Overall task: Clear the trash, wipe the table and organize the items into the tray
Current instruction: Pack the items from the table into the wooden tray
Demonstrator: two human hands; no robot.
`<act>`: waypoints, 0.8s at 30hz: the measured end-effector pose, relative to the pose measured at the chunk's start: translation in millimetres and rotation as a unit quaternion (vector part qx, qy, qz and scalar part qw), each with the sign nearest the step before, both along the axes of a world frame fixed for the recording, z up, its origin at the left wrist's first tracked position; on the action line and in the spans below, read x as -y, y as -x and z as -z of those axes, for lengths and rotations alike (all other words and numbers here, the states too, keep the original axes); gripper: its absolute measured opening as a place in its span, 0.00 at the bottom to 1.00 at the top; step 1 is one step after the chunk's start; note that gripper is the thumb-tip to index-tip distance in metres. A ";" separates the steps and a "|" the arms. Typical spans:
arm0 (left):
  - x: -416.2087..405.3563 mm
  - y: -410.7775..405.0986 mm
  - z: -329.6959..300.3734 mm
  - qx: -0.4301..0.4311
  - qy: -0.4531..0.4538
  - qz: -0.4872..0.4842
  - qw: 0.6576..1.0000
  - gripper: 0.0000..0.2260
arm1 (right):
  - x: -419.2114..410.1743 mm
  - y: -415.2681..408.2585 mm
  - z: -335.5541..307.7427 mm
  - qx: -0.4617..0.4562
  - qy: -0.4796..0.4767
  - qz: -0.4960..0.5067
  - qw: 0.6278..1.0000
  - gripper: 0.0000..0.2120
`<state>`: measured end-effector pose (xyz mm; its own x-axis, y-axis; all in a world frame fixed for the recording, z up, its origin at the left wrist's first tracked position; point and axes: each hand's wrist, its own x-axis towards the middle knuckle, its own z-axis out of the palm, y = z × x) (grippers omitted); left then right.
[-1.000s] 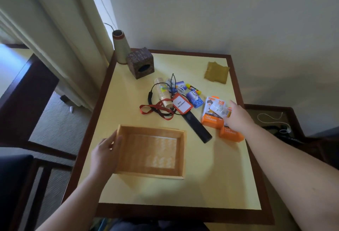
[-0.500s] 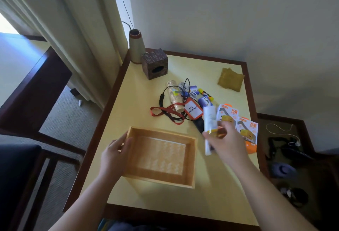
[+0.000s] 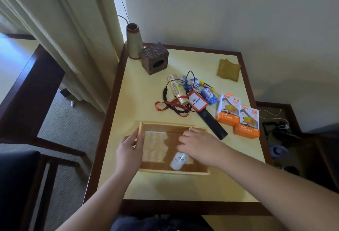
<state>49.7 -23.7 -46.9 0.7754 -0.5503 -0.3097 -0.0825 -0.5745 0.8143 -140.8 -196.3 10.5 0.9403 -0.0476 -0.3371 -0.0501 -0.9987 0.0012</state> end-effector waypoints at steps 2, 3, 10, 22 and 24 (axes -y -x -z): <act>-0.1 0.0 -0.5 -0.012 0.006 -0.002 1.000 0.20 | 3.8 -7.8 7.1 -0.025 0.033 -0.041 0.998 0.19; -0.2 -0.4 -0.7 -0.015 0.010 -0.002 1.000 0.20 | 4.8 -11.1 9.7 -0.043 0.040 -0.057 0.997 0.18; -2.3 -3.5 -3.5 -0.007 -0.004 0.023 1.000 0.22 | -3.4 -13.0 9.3 -0.205 0.018 0.021 0.978 0.12; -0.2 -0.3 -4.0 0.003 -0.010 0.011 1.000 0.22 | -21.5 2.2 26.9 -0.199 0.003 0.068 0.978 0.12; 0.3 0.9 -4.6 0.001 -0.010 0.005 1.000 0.21 | -21.0 5.1 27.2 -0.203 -0.005 0.090 0.975 0.12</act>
